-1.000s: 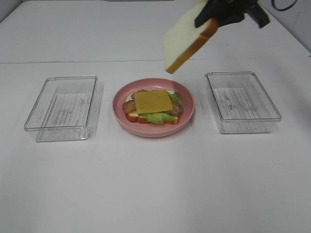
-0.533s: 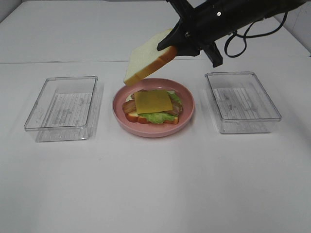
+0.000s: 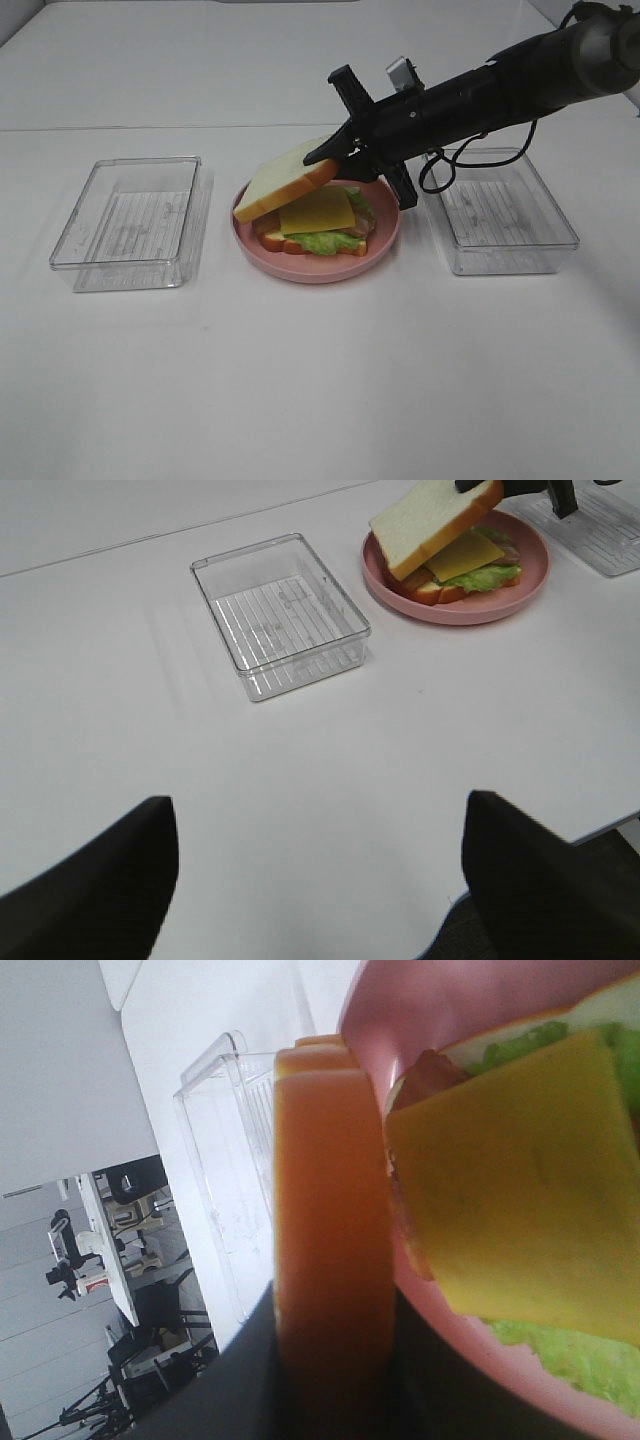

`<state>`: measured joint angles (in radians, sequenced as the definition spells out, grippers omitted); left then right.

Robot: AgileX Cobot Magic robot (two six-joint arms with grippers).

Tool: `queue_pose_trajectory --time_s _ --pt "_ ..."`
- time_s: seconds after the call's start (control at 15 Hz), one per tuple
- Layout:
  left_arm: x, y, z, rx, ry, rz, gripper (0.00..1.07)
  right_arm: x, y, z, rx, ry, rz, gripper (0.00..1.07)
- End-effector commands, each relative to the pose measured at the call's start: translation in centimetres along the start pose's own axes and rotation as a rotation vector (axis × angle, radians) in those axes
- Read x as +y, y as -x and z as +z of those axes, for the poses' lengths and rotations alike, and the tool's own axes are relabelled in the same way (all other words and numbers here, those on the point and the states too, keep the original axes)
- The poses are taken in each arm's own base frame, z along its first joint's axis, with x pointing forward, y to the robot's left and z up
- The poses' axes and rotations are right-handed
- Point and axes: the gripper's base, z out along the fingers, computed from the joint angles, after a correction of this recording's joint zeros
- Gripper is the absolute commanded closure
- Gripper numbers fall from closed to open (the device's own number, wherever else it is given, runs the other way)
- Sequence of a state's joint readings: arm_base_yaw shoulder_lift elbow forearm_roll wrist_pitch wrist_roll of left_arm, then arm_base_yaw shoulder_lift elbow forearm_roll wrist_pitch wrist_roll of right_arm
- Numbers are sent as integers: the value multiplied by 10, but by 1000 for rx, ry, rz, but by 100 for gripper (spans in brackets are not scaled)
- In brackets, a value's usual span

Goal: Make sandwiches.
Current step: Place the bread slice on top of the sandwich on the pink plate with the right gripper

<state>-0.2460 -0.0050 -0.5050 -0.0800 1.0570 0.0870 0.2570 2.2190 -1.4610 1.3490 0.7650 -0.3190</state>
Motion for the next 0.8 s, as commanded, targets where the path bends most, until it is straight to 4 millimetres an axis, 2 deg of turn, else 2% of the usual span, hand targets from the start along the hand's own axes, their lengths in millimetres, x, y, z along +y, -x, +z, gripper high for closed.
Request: queue_pose_trajectory --time_s 0.07,0.2,0.33,0.6,0.8 --pt "0 -2 -2 -28 2 -1 32 0 0 0 -5 -12 -18 107" --pt "0 -2 -2 -28 2 -1 32 -3 -1 0 1 -41 -26 107" --pt "0 -2 -2 -28 2 -1 32 -6 -2 -1 14 -80 -22 99" --pt "0 -2 -2 -28 2 -1 32 -8 -2 -1 20 -98 -53 52" --pt "0 -2 -2 -28 2 -1 32 -7 -5 -8 31 -169 -137 32"
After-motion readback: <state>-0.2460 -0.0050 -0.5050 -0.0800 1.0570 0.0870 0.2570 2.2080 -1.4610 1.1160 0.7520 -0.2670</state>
